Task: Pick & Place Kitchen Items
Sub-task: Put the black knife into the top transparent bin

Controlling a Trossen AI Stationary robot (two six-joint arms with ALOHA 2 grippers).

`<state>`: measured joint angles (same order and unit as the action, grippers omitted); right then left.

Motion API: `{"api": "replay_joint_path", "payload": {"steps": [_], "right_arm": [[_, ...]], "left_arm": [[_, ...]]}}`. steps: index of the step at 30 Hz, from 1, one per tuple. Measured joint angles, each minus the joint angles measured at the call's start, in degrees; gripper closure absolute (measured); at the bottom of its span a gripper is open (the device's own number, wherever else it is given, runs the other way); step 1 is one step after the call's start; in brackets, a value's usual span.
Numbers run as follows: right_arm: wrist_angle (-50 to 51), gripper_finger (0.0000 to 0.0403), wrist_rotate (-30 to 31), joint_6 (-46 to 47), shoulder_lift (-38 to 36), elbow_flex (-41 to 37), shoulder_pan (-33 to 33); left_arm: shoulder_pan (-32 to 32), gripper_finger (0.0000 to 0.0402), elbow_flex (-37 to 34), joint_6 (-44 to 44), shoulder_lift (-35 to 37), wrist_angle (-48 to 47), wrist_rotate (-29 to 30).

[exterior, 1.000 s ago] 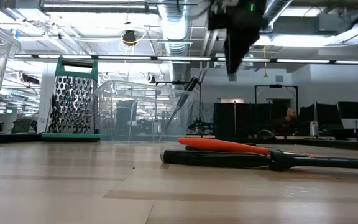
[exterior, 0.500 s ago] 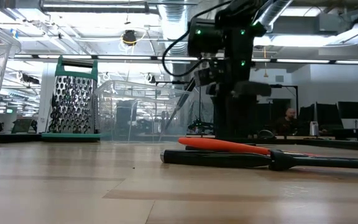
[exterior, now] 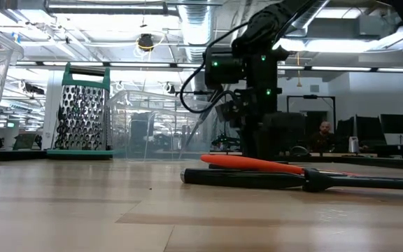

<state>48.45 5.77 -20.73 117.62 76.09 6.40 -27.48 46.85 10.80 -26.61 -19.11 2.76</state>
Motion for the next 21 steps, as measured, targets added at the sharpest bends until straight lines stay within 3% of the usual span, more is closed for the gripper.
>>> {"api": "replay_joint_path", "payload": {"steps": [7,15,21], "right_arm": [[0.2,0.0361,-2.8,4.0,-0.3,-0.3,1.7],[-5.4,0.0360,-2.8,7.8,-4.0,-1.1,0.3],[-10.2,0.0360,-3.1,13.8,-14.7,-0.8,-2.0]], "left_arm": [[0.0,0.0398,0.0,0.0,0.0,0.0,0.0],[0.0,0.0398,0.0,0.0,0.0,-0.1,0.0],[0.0,0.0398,0.0,0.0,0.0,0.0,0.0]]}}
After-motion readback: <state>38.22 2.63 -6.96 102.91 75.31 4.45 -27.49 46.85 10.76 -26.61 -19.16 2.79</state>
